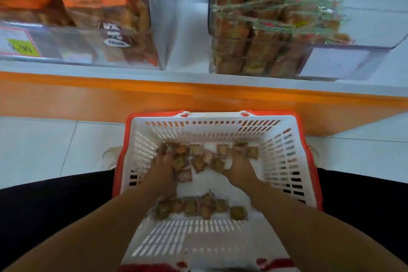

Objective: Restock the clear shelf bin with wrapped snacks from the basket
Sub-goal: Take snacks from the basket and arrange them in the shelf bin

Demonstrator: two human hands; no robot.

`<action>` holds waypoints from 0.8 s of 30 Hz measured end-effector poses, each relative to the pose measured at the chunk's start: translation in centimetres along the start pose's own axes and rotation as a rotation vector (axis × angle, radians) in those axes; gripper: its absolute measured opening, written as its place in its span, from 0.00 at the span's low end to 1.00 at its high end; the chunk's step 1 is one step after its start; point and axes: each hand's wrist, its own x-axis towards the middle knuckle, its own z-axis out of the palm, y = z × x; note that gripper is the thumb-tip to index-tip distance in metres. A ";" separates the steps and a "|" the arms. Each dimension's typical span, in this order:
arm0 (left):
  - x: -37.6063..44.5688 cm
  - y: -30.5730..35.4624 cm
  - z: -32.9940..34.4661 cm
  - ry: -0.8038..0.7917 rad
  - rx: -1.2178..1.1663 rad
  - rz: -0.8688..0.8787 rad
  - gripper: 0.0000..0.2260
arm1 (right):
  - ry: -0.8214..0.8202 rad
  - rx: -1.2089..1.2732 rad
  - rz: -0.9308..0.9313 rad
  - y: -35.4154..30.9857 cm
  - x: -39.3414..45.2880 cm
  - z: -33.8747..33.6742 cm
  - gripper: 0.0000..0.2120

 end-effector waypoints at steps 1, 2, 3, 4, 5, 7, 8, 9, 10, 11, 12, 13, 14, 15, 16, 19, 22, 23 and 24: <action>0.7 -0.2 0.5 0.031 -0.017 0.021 0.48 | 0.014 -0.012 0.004 -0.1 1.4 0.1 0.31; 1.2 -0.3 1.0 0.048 -0.044 0.010 0.47 | 0.006 -0.025 0.031 0.0 2.7 0.2 0.34; 1.7 -0.3 1.3 0.052 -0.074 -0.020 0.46 | -0.012 -0.089 0.034 -0.1 3.6 0.3 0.37; 2.0 -0.3 1.7 0.049 -0.101 -0.048 0.46 | -0.043 -0.154 0.035 -0.2 4.1 0.5 0.39; 2.4 -0.4 2.0 0.055 -0.122 -0.064 0.45 | -0.076 -0.178 -0.009 0.1 4.7 1.0 0.38; 3.2 -0.2 2.2 0.146 -0.137 -0.056 0.40 | -0.091 0.015 -0.063 -0.2 5.4 2.3 0.25; 3.6 -0.3 2.2 0.183 -0.157 -0.050 0.38 | -0.131 0.220 -0.005 -0.7 5.5 3.2 0.19; 4.1 -0.2 2.3 0.180 -0.175 -0.044 0.37 | -0.153 0.331 0.009 -0.6 5.9 4.3 0.15; 4.5 -0.1 2.5 0.151 -0.188 -0.036 0.37 | -0.151 0.272 -0.012 -0.8 6.2 5.0 0.14; 4.8 0.0 2.8 0.117 -0.190 -0.030 0.39 | -0.157 0.119 -0.070 -1.0 6.5 5.5 0.17; 5.2 0.1 3.2 0.091 -0.172 -0.027 0.40 | -0.186 -0.058 -0.109 -0.9 6.5 6.0 0.21; 5.6 0.3 3.6 0.070 -0.133 -0.031 0.42 | -0.170 0.005 -0.003 -1.3 6.5 6.4 0.25; 5.9 0.3 3.9 0.054 -0.080 -0.033 0.44 | -0.178 0.030 0.043 -1.4 6.4 6.7 0.28; 6.1 0.3 4.2 0.042 -0.038 -0.030 0.45 | -0.199 0.079 0.072 -1.4 6.6 6.8 0.33; 6.4 0.1 4.3 0.034 -0.020 -0.018 0.47 | -0.222 0.138 0.105 -1.5 6.8 6.6 0.38; 7.1 -0.8 4.0 -0.013 -0.035 0.059 0.49 | -0.322 0.131 0.104 -1.7 7.0 5.7 0.45; 7.0 -0.9 4.3 -0.043 -0.154 0.155 0.48 | -0.380 0.221 0.067 -1.7 6.6 5.9 0.40; 6.9 -0.8 4.5 -0.050 -0.214 0.164 0.48 | -0.373 0.312 0.077 -1.7 6.4 5.9 0.40; 6.9 -0.8 4.5 -0.062 -0.276 0.157 0.49 | -0.370 0.407 0.090 -1.6 6.1 5.8 0.40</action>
